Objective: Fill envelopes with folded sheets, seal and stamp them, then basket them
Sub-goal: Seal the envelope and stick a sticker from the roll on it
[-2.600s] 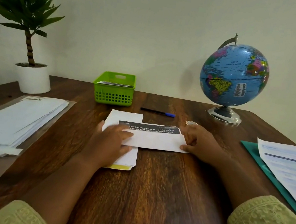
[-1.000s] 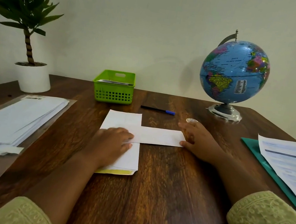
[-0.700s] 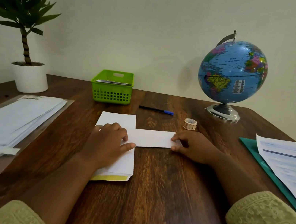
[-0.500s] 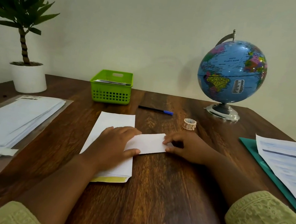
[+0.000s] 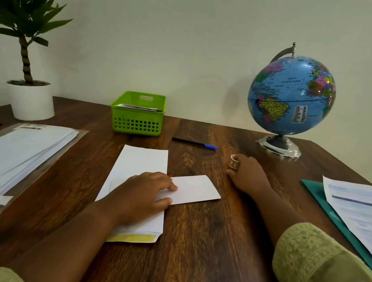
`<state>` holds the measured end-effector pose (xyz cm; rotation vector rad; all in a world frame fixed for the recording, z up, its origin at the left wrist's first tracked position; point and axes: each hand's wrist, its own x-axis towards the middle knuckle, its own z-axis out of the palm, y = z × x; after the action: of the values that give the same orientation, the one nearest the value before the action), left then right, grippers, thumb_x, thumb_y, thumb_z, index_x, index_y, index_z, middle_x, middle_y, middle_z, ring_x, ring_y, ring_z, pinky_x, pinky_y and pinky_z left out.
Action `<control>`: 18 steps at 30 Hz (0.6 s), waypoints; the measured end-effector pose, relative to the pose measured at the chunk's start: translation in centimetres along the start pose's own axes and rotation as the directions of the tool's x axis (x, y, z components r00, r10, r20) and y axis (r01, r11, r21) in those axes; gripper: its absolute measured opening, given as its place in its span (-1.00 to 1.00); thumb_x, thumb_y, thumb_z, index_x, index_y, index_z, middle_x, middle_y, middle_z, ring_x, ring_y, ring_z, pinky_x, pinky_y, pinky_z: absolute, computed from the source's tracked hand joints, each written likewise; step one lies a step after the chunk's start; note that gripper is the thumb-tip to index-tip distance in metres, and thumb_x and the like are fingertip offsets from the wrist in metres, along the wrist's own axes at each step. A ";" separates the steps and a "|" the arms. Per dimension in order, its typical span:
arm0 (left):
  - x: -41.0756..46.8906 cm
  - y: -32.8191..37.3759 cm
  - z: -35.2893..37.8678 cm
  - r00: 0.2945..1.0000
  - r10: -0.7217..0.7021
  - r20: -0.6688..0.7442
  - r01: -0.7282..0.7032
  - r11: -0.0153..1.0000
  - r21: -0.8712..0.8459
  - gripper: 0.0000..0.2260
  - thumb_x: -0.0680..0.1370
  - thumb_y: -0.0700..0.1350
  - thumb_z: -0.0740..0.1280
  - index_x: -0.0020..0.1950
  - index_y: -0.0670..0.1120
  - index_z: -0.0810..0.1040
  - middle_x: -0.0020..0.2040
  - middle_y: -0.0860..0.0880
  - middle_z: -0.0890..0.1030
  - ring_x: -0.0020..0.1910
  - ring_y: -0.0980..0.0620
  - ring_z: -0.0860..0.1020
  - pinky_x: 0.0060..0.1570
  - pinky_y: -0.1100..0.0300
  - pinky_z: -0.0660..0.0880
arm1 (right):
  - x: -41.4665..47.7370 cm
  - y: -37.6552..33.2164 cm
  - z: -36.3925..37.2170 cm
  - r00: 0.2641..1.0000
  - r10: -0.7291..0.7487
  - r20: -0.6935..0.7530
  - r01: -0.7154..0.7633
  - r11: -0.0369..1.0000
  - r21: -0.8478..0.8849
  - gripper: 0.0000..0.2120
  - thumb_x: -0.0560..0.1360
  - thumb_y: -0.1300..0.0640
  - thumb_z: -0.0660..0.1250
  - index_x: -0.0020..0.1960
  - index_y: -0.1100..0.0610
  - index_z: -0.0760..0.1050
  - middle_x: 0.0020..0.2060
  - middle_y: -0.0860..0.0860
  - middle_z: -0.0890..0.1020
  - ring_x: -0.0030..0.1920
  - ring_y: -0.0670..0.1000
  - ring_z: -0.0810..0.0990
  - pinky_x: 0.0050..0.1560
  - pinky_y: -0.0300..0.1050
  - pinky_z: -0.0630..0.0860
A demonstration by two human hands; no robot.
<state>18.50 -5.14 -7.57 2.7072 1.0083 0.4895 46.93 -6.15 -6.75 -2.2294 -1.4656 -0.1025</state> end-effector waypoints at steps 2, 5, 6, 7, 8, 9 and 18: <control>0.0 -0.1 0.0 1.000 -0.001 0.002 0.001 1.000 -0.009 -0.68 0.55 0.09 0.21 0.31 0.17 0.39 0.40 0.14 0.35 0.36 0.15 0.30 0.33 0.15 0.25 | 0.1 0.1 -0.1 1.000 0.019 -0.015 -0.019 1.000 0.025 -0.56 0.50 0.01 0.32 0.32 0.14 0.37 0.17 0.11 0.52 0.07 0.03 0.52 0.13 -0.11 0.45; 0.0 -0.1 0.0 1.000 0.005 -0.002 -0.005 0.999 -0.034 -0.70 0.55 0.08 0.23 0.29 0.16 0.41 0.39 0.13 0.37 0.34 0.14 0.31 0.33 0.14 0.26 | -0.3 0.2 -0.9 1.000 0.002 -0.023 0.001 0.991 0.133 -0.70 0.46 0.08 0.37 0.16 0.16 0.49 0.07 0.08 0.59 -0.06 -0.05 0.50 0.01 -0.20 0.42; 0.0 -0.1 -0.1 1.000 0.003 -0.005 -0.003 0.999 -0.048 -0.70 0.55 0.08 0.24 0.28 0.16 0.43 0.38 0.13 0.38 0.34 0.14 0.32 0.33 0.14 0.27 | -0.6 0.1 -1.3 1.000 -0.025 -0.007 0.025 0.981 0.191 -0.72 0.44 0.09 0.40 0.11 0.16 0.53 0.04 0.06 0.60 -0.09 -0.08 0.49 -0.05 -0.24 0.41; 0.0 -0.1 -0.1 1.000 0.000 -0.010 -0.001 0.998 -0.063 -0.71 0.54 0.08 0.25 0.27 0.15 0.44 0.37 0.13 0.39 0.33 0.14 0.33 0.33 0.14 0.28 | -1.0 0.0 -1.7 0.998 -0.061 0.019 0.055 0.967 0.247 -0.73 0.42 0.09 0.42 0.08 0.14 0.55 0.01 0.03 0.60 -0.11 -0.11 0.50 -0.10 -0.29 0.41; 0.0 0.0 -0.2 1.000 -0.003 -0.018 0.001 0.997 -0.080 -0.71 0.54 0.08 0.26 0.25 0.14 0.45 0.36 0.13 0.41 0.32 0.14 0.34 0.33 0.13 0.30 | -1.4 -0.3 -2.0 0.994 -0.098 0.047 0.079 0.950 0.302 -0.74 0.40 0.08 0.44 0.06 0.12 0.57 -0.01 0.00 0.60 -0.13 -0.13 0.51 -0.16 -0.33 0.40; 0.0 0.1 -0.3 0.999 -0.003 -0.035 -0.001 0.995 -0.099 -0.72 0.53 0.07 0.27 0.24 0.13 0.46 0.34 0.12 0.43 0.30 0.14 0.37 0.32 0.11 0.32 | -1.9 -0.7 -2.1 0.989 -0.127 0.073 0.093 0.927 0.362 -0.76 0.38 0.08 0.46 0.03 0.09 0.58 -0.04 -0.03 0.60 -0.15 -0.13 0.53 -0.20 -0.36 0.40; -0.1 1.9 -1.2 0.883 -0.032 -0.468 -0.122 0.947 -0.297 -0.58 0.43 -0.02 0.43 0.27 0.00 0.47 0.19 0.03 0.56 0.09 0.15 0.52 0.04 0.26 0.49 | -5.1 -5.8 -2.6 0.903 -0.395 0.169 0.175 0.696 0.696 -0.85 0.39 0.21 0.43 -0.16 -0.03 0.58 -0.19 -0.08 0.66 -0.22 -0.10 0.65 -0.29 -0.33 0.56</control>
<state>19.13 -6.54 -5.91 2.3688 0.8687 1.2480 40.11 -9.68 -4.07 -1.4474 -1.6631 0.6172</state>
